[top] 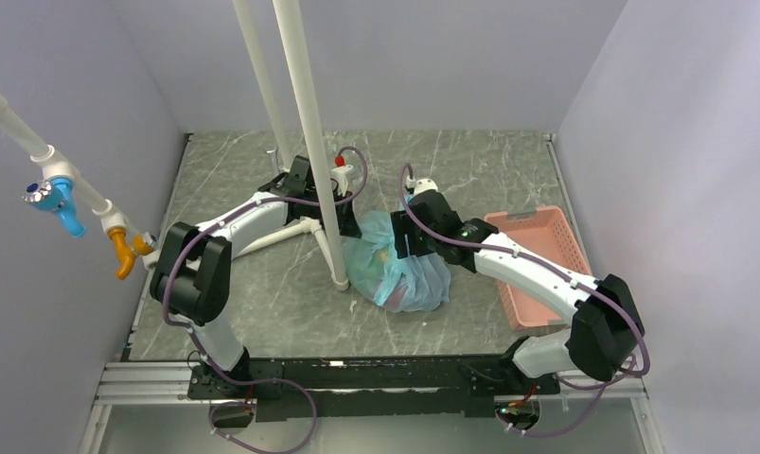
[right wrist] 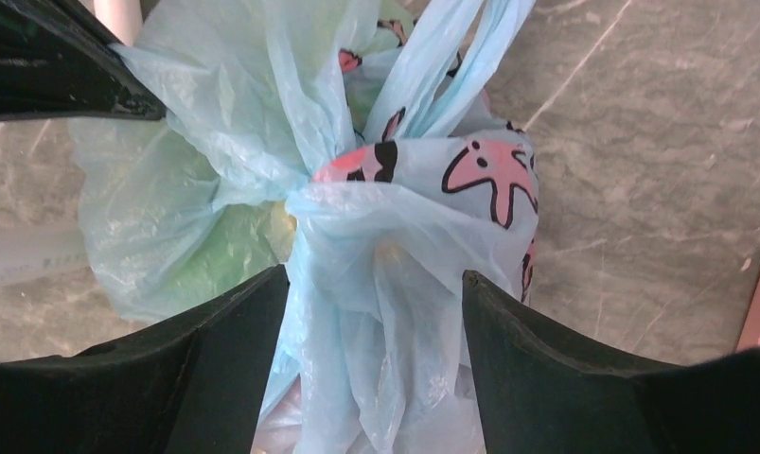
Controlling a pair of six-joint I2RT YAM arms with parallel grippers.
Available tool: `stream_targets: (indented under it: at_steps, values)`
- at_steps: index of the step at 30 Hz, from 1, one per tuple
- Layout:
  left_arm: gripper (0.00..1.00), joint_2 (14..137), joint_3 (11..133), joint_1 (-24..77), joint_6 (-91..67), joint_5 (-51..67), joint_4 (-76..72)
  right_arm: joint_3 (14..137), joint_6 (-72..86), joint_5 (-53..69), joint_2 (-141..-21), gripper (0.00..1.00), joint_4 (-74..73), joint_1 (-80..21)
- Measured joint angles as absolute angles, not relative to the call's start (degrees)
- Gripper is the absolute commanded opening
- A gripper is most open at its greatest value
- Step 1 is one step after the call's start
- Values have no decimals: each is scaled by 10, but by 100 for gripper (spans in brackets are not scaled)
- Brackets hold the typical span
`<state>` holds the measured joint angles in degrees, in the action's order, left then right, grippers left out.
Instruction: Take the fake fruits out of the plastic bag
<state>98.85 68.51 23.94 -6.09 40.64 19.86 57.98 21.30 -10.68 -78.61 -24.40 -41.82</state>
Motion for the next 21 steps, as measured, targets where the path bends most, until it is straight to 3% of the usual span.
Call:
stream_targets:
  at_steps: [13, 14, 17, 21]
  values:
    - [0, 988, 685, 240, -64, 412, 200, 571, 257, -114, -798, 56, -250, -431]
    - [0, 988, 685, 240, -65, 412, 200, 573, 259, -115, -806, 52, -250, -434]
    - [0, 988, 685, 241, -65, 412, 201, 579, 261, -115, -829, 23, -251, -440]
    - [0, 988, 685, 241, -67, 407, 203, 582, 266, -115, -835, 0, -249, -445]
